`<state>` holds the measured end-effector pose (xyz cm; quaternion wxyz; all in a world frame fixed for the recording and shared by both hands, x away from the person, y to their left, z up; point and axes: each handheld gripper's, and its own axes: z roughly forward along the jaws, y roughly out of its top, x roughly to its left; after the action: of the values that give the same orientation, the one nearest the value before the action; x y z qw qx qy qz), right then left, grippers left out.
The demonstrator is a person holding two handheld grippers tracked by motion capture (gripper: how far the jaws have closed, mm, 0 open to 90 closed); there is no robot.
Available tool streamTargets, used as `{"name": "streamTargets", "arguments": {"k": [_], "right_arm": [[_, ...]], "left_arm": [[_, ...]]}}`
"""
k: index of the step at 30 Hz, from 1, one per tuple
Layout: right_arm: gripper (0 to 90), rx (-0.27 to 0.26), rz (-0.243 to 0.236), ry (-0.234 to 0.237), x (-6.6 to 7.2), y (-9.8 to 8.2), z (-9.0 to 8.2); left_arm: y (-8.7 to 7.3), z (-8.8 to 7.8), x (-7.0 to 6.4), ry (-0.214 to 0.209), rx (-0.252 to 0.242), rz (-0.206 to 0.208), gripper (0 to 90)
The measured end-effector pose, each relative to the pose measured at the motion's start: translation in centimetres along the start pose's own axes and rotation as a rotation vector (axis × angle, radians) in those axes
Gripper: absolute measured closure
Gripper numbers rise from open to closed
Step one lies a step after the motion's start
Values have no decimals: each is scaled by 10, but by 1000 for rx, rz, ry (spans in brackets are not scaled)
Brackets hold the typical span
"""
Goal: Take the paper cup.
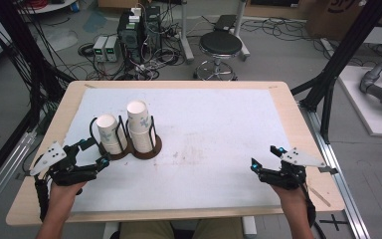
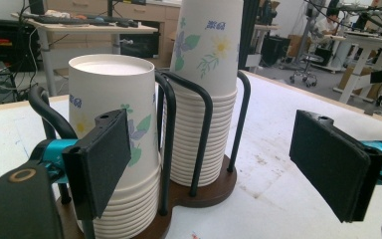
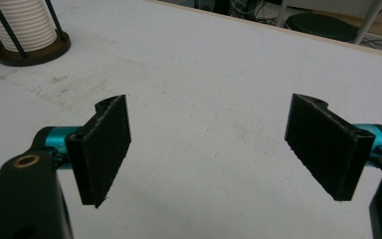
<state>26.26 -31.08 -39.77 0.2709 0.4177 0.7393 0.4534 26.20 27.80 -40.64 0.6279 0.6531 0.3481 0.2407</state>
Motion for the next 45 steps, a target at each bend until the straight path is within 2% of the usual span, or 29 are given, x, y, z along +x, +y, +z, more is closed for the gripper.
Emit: {"name": "streamTargets", "arguments": {"k": [7,10,18,22,26,30,35,39,43,45], "right_arm": [[186,2,20,8,-3,-3,2],[186,4,10,5,-4,-3,2],[186,-7,5,4,1,-1,-5],[186,-4,3,0,1,-1,-6],[186,2,6,3,1,-1,-4],[186,8,4,6,1,-1,-3],[186,10,4,11,1,-1,-1],[186,17,-5,17,2,-2,0],[186,17,-3,17,1,-2,-1],[186,13,-1,18,0,-2,-1]], "left_arm": [[-1,0,1,-12,-3,-17,163],[0,0,2,-16,-7,-17,163],[8,-8,-4,4,-24,-12,163],[17,-9,-4,10,-22,-5,162],[29,-6,1,30,-15,2,162],[43,4,12,64,28,13,162],[59,23,23,83,69,18,162],[60,40,32,97,126,1,164],[58,54,40,132,184,-8,165],[57,56,41,133,190,-10,168]]}}
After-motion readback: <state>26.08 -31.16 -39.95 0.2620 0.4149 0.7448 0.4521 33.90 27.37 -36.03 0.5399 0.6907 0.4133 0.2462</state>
